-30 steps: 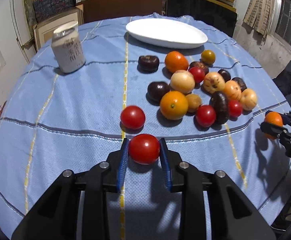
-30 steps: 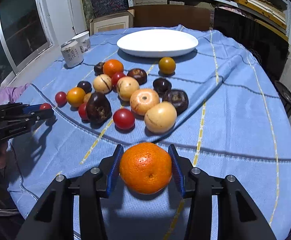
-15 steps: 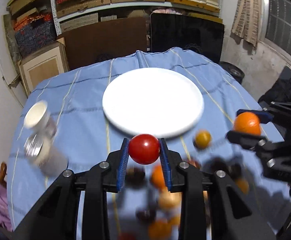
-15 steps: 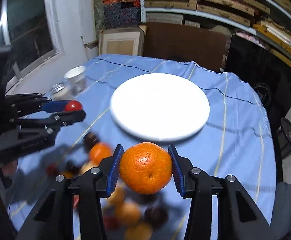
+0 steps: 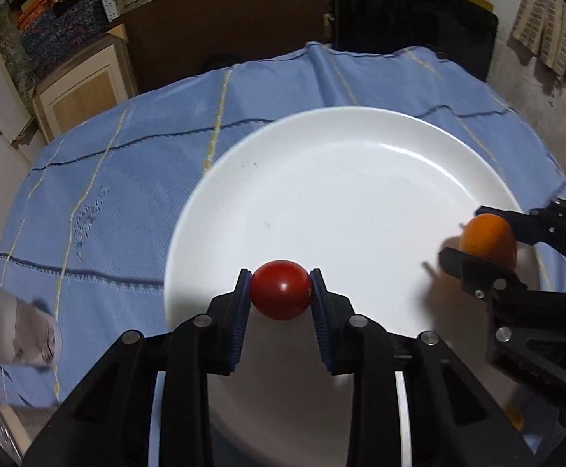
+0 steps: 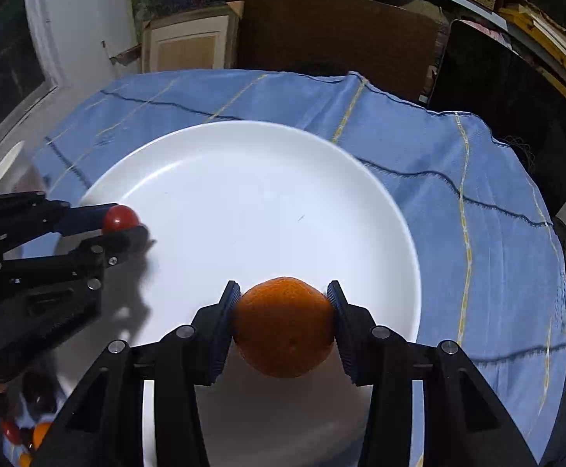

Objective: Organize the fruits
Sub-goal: 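Carry the orange and tomato onto the white plate and open both tools, then grasp a red tomato with the left tool while the right tool grasps a pale yellow fruit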

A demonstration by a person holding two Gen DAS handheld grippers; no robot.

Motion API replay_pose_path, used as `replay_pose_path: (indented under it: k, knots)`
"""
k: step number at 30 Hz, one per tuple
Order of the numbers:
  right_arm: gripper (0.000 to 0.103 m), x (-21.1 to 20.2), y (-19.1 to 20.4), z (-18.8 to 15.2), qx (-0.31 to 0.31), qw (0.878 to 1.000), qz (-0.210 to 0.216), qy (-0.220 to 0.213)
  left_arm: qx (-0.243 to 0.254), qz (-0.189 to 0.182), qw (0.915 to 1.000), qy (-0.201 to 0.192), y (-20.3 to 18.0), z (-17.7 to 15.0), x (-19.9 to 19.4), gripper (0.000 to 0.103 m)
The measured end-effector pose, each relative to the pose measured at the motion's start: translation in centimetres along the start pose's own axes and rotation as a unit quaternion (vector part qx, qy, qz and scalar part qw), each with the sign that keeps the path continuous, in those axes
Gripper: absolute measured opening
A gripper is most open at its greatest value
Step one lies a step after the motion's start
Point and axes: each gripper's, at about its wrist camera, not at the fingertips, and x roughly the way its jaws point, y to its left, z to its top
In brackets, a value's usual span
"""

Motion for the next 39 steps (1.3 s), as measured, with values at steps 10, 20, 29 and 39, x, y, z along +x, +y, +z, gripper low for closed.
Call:
replay_pose_path:
  k: [10,20,29,39]
  knots:
    - [0.072,-3.3,-3.0,0.6,0.057,0.996,0.004,-0.072,-0.036,-0.01,0.998,-0.051,1.3,1.9,-2.8,0.075]
    - [0.092,-14.5,-2.1,-11.2,0.086,0.989,0.056,-0.108,-0.039,-0.087,0.9911,-0.093,3.3,-7.9,-13.6,0.086]
    - [0.093,-18.6,3.7,-23.4,0.077,0.991,0.035,-0.104,-0.018,-0.067,0.9955,-0.063,3.2,-22.8,-17.2,0.088]
    - [0.092,-19.4,7.5,-26.7,0.051,0.994,0.033,-0.087,-0.021,-0.075,0.9967,-0.019,3.4,-30.8,-16.8,0.088]
